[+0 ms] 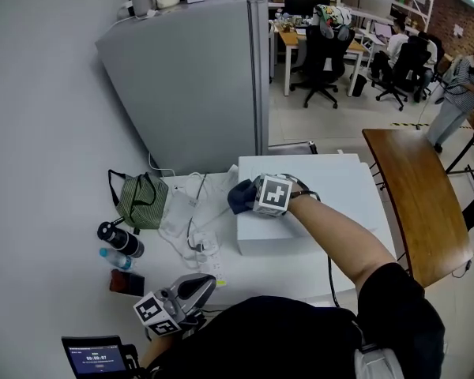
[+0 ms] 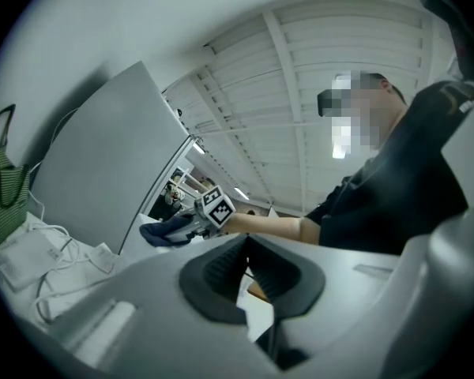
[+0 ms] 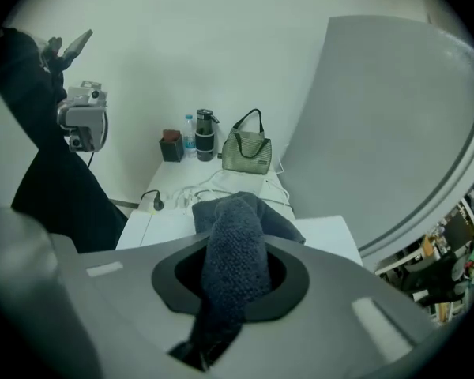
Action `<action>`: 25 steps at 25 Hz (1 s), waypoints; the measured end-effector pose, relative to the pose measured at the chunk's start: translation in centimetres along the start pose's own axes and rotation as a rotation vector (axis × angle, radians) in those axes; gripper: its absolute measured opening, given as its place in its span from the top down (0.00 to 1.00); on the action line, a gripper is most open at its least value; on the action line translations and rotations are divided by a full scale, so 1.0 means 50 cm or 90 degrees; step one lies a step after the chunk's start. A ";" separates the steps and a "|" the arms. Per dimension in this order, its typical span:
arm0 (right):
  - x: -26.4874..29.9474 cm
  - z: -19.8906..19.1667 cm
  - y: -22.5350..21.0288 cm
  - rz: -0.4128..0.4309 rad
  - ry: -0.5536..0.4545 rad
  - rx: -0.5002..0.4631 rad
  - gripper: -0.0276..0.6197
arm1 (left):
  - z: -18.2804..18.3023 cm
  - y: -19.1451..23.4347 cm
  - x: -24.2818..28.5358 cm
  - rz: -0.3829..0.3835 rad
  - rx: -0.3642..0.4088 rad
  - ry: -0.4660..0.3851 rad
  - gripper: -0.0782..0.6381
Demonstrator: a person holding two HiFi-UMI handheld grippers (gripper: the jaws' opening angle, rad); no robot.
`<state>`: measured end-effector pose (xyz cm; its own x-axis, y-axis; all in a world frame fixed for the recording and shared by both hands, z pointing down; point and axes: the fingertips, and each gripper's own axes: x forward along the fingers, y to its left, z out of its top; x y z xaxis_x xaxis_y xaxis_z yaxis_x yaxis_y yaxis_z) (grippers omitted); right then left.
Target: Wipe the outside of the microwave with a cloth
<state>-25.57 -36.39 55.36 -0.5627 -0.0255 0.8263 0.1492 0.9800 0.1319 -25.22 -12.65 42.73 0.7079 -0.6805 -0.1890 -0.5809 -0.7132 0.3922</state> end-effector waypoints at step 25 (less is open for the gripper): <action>-0.119 -0.005 0.050 -0.048 -0.089 -0.035 0.87 | -0.018 -0.053 0.042 -0.052 0.001 -0.004 0.89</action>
<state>-21.64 -33.82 50.91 -0.6804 -0.0668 0.7297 0.1443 0.9641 0.2229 -21.84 -12.07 42.10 0.7506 -0.6209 -0.2260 -0.5218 -0.7668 0.3738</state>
